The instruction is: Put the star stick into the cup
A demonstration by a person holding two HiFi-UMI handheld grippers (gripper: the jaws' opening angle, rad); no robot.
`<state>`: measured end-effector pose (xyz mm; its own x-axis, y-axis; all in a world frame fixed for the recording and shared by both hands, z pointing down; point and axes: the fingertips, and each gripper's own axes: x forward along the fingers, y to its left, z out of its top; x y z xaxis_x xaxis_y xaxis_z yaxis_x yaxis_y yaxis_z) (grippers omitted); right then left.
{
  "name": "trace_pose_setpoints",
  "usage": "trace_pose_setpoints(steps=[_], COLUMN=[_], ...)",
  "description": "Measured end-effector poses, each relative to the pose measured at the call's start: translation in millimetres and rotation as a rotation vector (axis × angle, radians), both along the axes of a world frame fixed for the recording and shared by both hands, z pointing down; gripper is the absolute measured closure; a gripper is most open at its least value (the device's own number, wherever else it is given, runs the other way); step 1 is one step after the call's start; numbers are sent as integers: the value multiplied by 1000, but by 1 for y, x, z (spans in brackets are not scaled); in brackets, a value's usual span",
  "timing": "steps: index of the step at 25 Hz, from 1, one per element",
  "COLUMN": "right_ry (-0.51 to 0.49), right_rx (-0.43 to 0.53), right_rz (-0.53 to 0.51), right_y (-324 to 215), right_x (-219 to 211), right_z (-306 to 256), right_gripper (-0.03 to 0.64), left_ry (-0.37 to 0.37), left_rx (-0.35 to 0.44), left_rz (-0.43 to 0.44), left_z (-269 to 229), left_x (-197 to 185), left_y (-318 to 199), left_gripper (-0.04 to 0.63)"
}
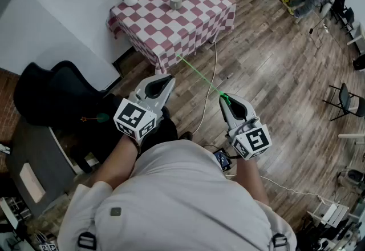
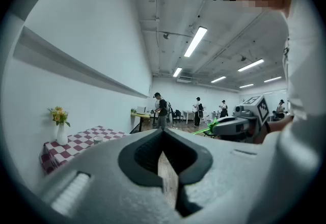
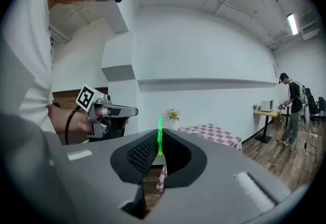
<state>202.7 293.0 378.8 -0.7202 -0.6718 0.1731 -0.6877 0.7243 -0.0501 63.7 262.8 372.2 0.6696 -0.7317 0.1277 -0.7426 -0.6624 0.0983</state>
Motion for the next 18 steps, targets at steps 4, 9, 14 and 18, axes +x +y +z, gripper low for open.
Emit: trace_pose_setpoints(steps=[4, 9, 14, 18], right_ry=[1, -7, -21, 3], right_rx=[1, -5, -24, -15], right_rz=[0, 3, 3, 10], right_y=[-3, -13, -25, -41], right_x=[1, 2, -6, -13], right_z=[-1, 2, 7, 6], right_gripper=[588, 589, 589, 589], left_ry=[-1, 4, -1, 0], left_rx=[-5, -18, -27, -29], left_rz=[1, 3, 4, 4], left_z=[1, 2, 8, 7], left_x=[1, 0, -7, -15], left_y=[-2, -12, -23, -39], left_gripper=[591, 591, 591, 591])
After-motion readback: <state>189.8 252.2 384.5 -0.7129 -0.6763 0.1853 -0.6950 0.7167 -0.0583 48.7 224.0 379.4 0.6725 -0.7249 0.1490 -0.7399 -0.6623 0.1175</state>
